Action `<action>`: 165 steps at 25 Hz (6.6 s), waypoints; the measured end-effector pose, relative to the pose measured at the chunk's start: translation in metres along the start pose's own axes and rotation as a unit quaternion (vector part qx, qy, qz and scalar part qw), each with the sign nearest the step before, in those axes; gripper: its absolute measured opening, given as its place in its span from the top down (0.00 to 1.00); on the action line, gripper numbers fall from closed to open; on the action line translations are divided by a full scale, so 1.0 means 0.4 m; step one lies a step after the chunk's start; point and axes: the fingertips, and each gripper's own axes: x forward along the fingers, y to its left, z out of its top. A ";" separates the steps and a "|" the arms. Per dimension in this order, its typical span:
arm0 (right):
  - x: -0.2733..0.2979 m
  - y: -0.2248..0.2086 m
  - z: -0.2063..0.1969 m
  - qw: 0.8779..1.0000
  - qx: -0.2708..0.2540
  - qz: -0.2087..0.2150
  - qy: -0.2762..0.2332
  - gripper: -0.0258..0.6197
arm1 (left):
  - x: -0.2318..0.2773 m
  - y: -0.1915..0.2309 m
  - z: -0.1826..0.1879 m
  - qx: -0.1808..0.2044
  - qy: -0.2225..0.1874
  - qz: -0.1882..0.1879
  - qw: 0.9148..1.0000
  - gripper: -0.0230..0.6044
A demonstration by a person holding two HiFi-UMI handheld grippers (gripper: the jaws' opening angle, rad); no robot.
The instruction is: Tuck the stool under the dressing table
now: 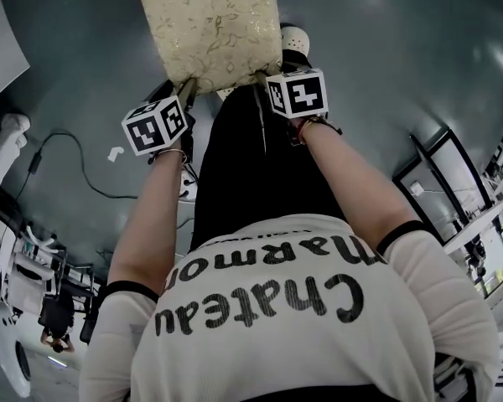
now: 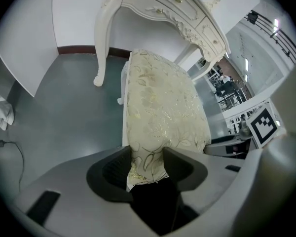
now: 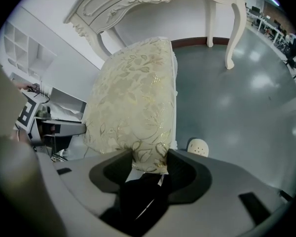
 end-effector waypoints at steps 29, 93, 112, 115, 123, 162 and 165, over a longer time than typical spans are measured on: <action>-0.132 -0.397 0.331 0.996 -0.052 0.047 -0.053 0.60 | 0.180 -0.332 0.350 -0.053 -0.066 0.031 0.996 0.67; -0.172 -0.527 1.122 0.952 -0.068 -0.034 -0.295 0.60 | 0.297 -0.343 1.174 0.137 -0.293 0.047 0.945 0.66; -0.174 -0.514 1.311 0.921 -0.085 -0.024 -0.379 0.60 | 0.284 -0.307 1.353 0.158 -0.380 0.049 0.910 0.66; -0.173 -0.517 1.336 0.919 -0.084 -0.029 -0.384 0.60 | 0.279 -0.308 1.374 0.163 -0.392 0.045 0.904 0.67; -0.179 -0.503 1.384 0.912 -0.087 -0.029 -0.399 0.60 | 0.236 -0.391 1.329 0.154 -0.409 -0.017 0.899 0.70; -0.921 -0.222 1.128 0.858 -0.160 0.090 -0.479 0.76 | -0.493 -0.880 1.066 0.180 -0.461 -0.104 0.863 0.91; -1.082 -0.168 1.085 0.838 -0.174 0.109 -0.505 0.83 | -0.620 -0.989 1.072 0.205 -0.492 -0.122 0.837 0.91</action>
